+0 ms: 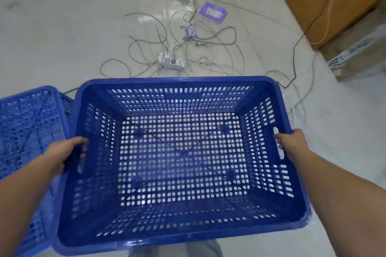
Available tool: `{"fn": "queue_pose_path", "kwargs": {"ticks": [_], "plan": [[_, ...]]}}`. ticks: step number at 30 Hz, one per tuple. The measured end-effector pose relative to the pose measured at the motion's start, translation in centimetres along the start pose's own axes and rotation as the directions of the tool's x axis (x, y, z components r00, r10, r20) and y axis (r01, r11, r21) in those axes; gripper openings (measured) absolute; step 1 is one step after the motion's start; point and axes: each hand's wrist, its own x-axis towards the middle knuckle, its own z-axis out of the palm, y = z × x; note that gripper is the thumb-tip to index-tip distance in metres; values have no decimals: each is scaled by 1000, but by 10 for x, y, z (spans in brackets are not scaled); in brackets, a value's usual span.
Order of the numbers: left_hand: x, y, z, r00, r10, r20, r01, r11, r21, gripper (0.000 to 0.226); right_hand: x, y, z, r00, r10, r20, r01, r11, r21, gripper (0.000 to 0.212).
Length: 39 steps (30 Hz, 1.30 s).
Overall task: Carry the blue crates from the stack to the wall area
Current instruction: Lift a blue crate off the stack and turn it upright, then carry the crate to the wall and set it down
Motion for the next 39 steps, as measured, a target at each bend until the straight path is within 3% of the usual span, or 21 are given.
{"fn": "queue_pose_path", "kwargs": {"ticks": [4,15,19,24,29,33,39], "plan": [[-63,55,-39,991,72,109,-75,997,21,34,-84,-67,-66,994,-113,-9,112,991,-67,7],[-223,146,-183,937,330,113,-339,938,75,37,-241,-161,-170,928,-346,-138,329,935,-128,31],[-273,150,-235,928,371,34,-372,924,92,38,-288,-189,-183,901,-422,-104,408,904,-129,31],[-320,145,-286,910,408,-80,-404,913,58,42,-321,-230,-189,855,-519,-23,509,846,-159,15],[-357,112,-319,852,432,-296,-458,889,-20,51,-337,-277,-190,775,-629,66,627,751,-208,16],[-385,63,-339,843,337,-420,-435,885,-163,43,-355,-306,-177,701,-703,119,707,664,-243,19],[-446,-37,-363,711,101,-696,-454,822,-344,35,-420,-358,-125,493,-833,253,857,414,-307,23]]}}
